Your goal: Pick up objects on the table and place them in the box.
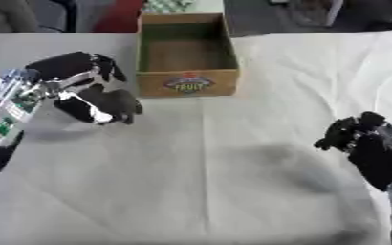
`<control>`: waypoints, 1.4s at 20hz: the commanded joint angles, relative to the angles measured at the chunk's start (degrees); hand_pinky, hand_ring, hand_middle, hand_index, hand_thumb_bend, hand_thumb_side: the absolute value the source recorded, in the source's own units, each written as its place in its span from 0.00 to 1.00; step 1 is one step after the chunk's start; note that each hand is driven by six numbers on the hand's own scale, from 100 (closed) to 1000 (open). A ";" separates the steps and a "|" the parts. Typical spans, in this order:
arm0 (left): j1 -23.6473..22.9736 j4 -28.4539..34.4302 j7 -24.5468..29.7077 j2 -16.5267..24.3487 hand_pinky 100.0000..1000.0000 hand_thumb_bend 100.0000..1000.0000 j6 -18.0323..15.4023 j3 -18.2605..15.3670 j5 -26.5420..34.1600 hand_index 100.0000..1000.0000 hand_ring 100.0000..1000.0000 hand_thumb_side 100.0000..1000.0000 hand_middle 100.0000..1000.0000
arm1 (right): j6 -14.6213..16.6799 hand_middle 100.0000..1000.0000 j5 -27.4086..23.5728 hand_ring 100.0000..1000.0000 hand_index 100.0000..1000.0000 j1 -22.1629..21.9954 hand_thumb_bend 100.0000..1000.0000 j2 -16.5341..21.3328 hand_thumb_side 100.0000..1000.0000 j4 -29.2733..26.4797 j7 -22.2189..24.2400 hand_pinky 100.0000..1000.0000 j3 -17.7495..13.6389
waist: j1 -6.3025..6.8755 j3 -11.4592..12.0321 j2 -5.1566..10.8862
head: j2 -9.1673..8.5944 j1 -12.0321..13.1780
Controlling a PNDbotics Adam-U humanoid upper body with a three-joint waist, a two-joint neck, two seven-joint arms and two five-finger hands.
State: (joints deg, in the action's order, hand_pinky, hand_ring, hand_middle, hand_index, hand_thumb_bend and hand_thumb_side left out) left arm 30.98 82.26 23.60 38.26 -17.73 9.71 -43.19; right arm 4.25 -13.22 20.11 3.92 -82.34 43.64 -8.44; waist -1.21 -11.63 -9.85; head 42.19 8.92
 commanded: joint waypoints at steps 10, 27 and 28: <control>2.14 -5.29 -1.02 0.20 0.70 0.48 -2.64 1.76 -5.84 0.76 0.63 0.30 0.64 | 0.02 0.48 -0.13 0.46 0.59 0.52 0.00 1.19 0.84 -0.67 0.29 0.61 0.09 | 0.17 -0.35 0.85 | -0.35 0.16; 2.21 -8.50 -4.49 -0.36 0.66 0.25 -2.66 1.85 -7.89 0.66 0.53 0.09 0.53 | -0.04 0.48 -0.13 0.46 0.59 0.43 0.00 1.19 0.85 -0.70 0.34 0.61 0.12 | 0.25 -0.42 0.85 | -0.44 0.06; 2.20 -8.46 -4.47 -0.35 0.66 0.25 -2.62 1.85 -7.84 0.66 0.53 0.09 0.53 | -0.05 0.48 -0.13 0.46 0.59 0.43 0.00 1.19 0.85 -0.71 0.34 0.61 0.12 | 0.25 -0.43 0.85 | -0.44 0.06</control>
State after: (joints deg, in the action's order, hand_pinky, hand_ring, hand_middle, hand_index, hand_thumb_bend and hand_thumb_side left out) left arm 32.37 73.36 19.42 36.78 -20.44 11.91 -51.38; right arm 4.14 -13.21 20.10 3.94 -82.33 43.94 -8.43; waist -1.13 -12.04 -9.84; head 42.19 8.97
